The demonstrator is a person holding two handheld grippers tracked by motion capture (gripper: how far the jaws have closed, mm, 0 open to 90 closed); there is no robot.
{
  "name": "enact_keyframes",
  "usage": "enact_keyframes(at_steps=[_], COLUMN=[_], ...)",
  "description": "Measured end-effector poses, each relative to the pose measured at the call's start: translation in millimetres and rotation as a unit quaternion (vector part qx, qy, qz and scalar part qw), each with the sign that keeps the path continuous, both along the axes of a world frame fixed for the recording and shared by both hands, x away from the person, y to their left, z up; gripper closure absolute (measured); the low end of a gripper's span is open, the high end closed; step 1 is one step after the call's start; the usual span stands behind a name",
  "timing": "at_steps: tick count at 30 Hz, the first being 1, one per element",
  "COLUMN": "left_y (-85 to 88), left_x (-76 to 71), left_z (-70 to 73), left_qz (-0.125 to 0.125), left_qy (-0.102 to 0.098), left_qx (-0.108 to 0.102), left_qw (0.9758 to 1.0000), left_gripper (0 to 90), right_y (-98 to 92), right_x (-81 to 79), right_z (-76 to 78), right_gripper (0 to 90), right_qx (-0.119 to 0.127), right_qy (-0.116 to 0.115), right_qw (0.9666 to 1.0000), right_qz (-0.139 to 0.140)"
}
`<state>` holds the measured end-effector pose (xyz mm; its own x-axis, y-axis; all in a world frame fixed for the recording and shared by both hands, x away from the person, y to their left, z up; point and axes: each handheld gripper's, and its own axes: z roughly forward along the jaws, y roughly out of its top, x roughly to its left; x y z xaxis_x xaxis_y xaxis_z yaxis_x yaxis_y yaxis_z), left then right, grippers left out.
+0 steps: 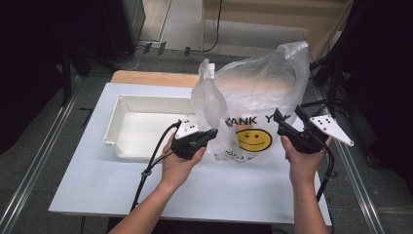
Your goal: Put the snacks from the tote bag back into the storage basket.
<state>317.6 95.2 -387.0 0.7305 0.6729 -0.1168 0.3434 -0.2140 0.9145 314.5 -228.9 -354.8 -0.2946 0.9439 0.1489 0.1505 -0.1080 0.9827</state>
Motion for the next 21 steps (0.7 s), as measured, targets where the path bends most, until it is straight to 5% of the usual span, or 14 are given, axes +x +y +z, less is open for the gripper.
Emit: enact_keyframes(at_steps=[3, 6, 9, 12, 16, 21], left_y=[-0.8, 0.5, 4.4, 6.2, 10.0, 15.2], left_x=[0.9, 1.4, 0.8, -3.5, -9.4, -19.3], left_z=[-5.5, -9.7, -10.3, -2.4, 9.7, 33.6], left_qz=[-0.004, -0.006, -0.001, 0.022, 0.038, 0.070], left_qy=[0.010, 0.018, 0.023, 0.007, -0.015, -0.048], left_qx=[0.008, 0.012, 0.000, -0.009, -0.021, -0.048], left_qw=[0.9999, 0.9997, 0.9997, 0.9997, 0.9989, 0.9952], left_gripper=[90.0, 90.0, 84.7, 52.3, 33.4, 15.0], right_y=[-1.4, -0.1, 6.1, 9.8, 11.6, 14.1], right_x=[6.1, 8.2, 8.7, 12.8, 14.9, 16.2], right_z=[-3.1, -7.9, -11.3, -16.2, -20.9, -24.7], right_gripper=[33.4, 71.3, 89.7, 90.0, 90.0, 90.0], right_qx=[0.008, 0.005, -0.016, -0.028, -0.027, -0.025], right_qy=[0.015, 0.022, 0.030, 0.040, 0.050, 0.055], right_qw=[0.9999, 0.9995, 0.9991, 0.9987, 0.9983, 0.9981], right_qz=[0.002, 0.022, 0.024, 0.018, 0.014, 0.014])
